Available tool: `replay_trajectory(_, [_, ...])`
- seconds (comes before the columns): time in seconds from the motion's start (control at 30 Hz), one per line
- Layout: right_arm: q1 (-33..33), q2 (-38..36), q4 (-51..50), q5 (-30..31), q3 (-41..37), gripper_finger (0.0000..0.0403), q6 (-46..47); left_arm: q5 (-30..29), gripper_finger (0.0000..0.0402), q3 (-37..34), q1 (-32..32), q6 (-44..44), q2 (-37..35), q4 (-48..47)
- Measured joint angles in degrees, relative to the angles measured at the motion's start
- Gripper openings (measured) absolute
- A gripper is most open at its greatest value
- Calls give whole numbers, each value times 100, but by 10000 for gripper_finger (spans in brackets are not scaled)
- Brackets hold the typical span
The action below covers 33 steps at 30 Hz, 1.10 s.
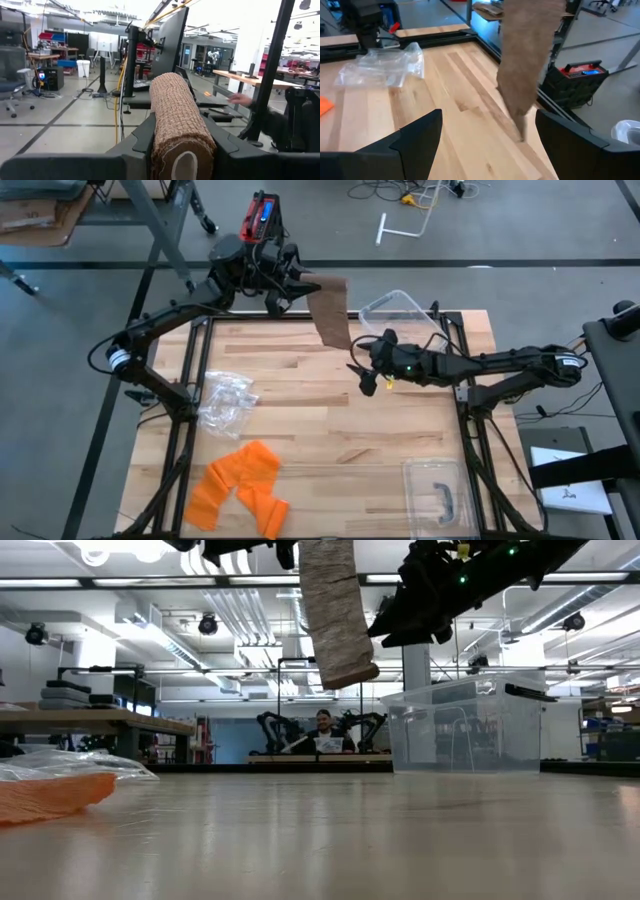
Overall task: Roll bandage
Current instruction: Roll the brown bandage
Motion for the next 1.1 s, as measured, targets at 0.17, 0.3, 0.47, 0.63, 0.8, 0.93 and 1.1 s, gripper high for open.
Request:
replay_trajectory(0.17, [-9, 11, 49, 29, 0, 314, 2, 1, 92, 36, 1, 62, -9, -38])
replay_trajectory(0.3, [-4, 11, 97, 17, 0, 314, 2, 52, 92, 36, 1, 245, -9, -31])
replay_trajectory(0.47, [-6, 11, 92, 17, 0, 314, 0, 196, 92, 36, 1, 332, -9, -36])
replay_trajectory(0.63, [-4, 11, 91, 17, 0, 314, 0, 292, 91, 36, 1, 304, -11, -112])
replay_trajectory(0.8, [-4, 24, 409, 17, 0, 314, 0, 503, 91, 24, 1, 407, -51, -586])
replay_trajectory(0.93, [-4, 28, 471, 15, 0, 314, 0, 504, 91, -133, 1, 845, -158, -951])
replay_trajectory(1.1, [-4, 28, 474, 17, 0, 314, -2, 503, 91, -310, -56, 1068, -332, -929])
